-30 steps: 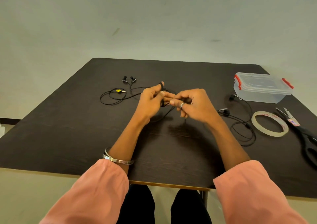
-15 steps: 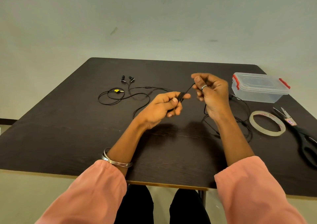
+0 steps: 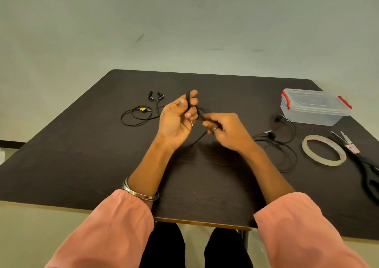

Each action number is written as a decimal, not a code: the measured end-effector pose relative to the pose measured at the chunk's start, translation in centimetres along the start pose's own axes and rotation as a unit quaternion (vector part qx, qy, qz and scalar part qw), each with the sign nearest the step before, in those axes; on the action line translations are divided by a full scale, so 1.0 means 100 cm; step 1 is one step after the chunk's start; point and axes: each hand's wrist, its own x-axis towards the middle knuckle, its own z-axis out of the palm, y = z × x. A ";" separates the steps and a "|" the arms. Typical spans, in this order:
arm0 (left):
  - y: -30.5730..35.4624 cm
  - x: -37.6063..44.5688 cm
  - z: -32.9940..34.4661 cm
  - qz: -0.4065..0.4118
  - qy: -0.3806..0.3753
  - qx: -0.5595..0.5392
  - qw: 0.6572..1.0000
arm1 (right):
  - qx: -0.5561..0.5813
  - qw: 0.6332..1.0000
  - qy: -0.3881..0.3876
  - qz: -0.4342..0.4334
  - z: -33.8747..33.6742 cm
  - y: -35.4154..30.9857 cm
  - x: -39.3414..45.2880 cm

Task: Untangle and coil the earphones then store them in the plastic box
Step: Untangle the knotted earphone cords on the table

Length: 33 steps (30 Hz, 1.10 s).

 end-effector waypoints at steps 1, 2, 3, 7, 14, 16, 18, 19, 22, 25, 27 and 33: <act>0.001 0.001 -0.002 0.007 0.028 0.017 0.999 | -0.025 0.999 -0.023 -0.016 0.003 -0.001 -0.001; 0.001 0.002 -0.003 0.015 0.056 0.036 0.998 | -0.054 0.997 -0.044 -0.026 0.004 -0.002 -0.001; 0.001 0.003 -0.004 0.024 0.080 0.058 0.995 | -0.084 0.994 -0.064 -0.034 0.005 -0.001 -0.002; 0.000 0.004 -0.007 0.066 0.126 0.168 0.976 | -0.121 0.986 -0.099 -0.058 0.005 -0.005 -0.003; -0.012 0.001 -0.003 0.040 0.051 0.383 0.921 | -0.027 0.998 0.041 -0.045 -0.009 -0.016 -0.007; -0.014 0.000 -0.003 0.019 0.010 0.410 0.912 | 0.063 0.995 0.082 -0.003 -0.012 -0.017 -0.006; -0.016 -0.002 0.000 -0.008 -0.043 0.422 0.905 | 0.158 0.980 0.118 0.037 -0.017 -0.019 -0.005; -0.017 -0.003 0.001 -0.023 -0.070 0.426 0.902 | 0.189 0.972 0.133 0.050 -0.020 -0.020 -0.005; -0.019 -0.005 0.003 -0.057 -0.131 0.436 0.889 | 0.249 0.952 0.160 0.076 -0.027 -0.020 -0.004; -0.019 -0.007 0.004 -0.064 -0.169 0.443 0.878 | 0.290 0.933 0.190 0.092 -0.031 -0.017 -0.004; -0.018 -0.008 0.005 -0.062 -0.175 0.435 0.881 | 0.295 0.925 0.217 0.098 -0.033 -0.014 -0.004; -0.016 -0.012 0.008 -0.084 -0.183 0.379 0.903 | 0.285 0.910 0.282 0.105 -0.035 -0.002 0.000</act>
